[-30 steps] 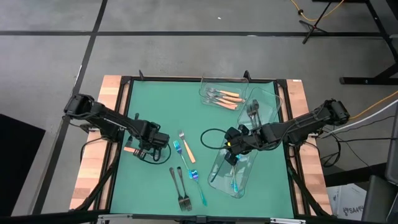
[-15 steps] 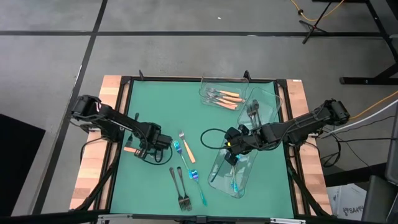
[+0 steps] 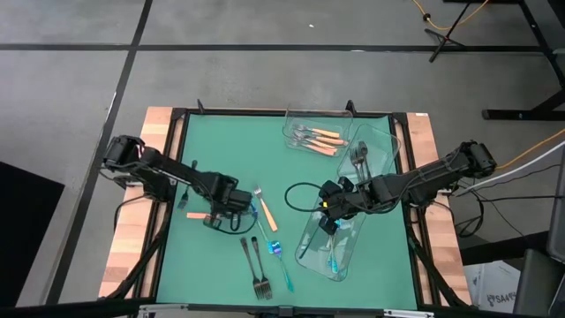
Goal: Sort silverware by color (type)
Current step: Put the blue fork into the bottom transparent bin
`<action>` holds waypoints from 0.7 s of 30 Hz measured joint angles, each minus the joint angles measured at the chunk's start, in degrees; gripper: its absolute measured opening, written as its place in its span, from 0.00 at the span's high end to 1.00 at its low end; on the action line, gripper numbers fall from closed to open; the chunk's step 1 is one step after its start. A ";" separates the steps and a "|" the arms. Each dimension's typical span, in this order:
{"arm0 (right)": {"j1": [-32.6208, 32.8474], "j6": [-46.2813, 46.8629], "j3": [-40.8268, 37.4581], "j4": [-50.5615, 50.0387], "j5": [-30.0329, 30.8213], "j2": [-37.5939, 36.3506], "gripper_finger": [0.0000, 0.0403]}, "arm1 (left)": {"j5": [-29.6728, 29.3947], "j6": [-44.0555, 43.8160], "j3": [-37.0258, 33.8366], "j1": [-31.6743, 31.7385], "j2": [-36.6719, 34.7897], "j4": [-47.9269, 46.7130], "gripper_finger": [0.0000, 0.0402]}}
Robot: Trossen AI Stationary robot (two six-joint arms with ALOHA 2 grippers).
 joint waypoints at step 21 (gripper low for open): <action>0.00 -2.16 0.00 2.00 7.88 0.02 0.83 | 0.76 -5.31 16.29 4.50 -0.11 28.85 1.00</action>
